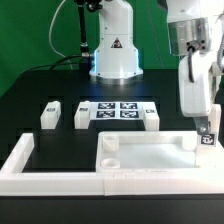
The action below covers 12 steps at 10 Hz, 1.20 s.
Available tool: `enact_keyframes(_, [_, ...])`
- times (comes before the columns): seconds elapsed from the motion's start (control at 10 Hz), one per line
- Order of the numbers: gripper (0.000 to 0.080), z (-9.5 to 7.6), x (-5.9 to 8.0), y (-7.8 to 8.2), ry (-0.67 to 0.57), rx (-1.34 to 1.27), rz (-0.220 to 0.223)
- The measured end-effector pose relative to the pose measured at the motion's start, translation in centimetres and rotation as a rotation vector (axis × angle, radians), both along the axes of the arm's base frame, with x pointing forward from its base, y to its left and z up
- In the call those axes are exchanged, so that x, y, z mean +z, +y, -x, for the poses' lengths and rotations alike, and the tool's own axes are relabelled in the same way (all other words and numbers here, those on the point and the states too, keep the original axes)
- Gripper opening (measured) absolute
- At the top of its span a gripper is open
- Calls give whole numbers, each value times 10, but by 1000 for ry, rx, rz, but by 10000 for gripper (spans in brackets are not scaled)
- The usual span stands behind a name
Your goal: Assemble desk
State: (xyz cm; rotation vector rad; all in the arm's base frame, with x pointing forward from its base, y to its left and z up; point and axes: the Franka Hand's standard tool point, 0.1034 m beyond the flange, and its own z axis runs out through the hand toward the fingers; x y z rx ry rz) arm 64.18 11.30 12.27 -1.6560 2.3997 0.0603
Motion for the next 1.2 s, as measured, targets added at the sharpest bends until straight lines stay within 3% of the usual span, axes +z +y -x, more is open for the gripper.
enact_keyframes(0.1, [647, 3, 27, 9, -29, 4, -16])
enact_keyframes(0.2, [647, 6, 41, 17, -42, -2, -27])
enact_keyframes(0.3, [647, 4, 44, 20, -49, 3, -29])
enact_keyframes(0.9, [648, 9, 38, 24, -51, 81, -12])
enact_keyframes(1.0, [648, 23, 33, 29, -39, 115, -7])
enact_keyframes(1.2, [648, 52, 17, 19, -62, 308, 30])
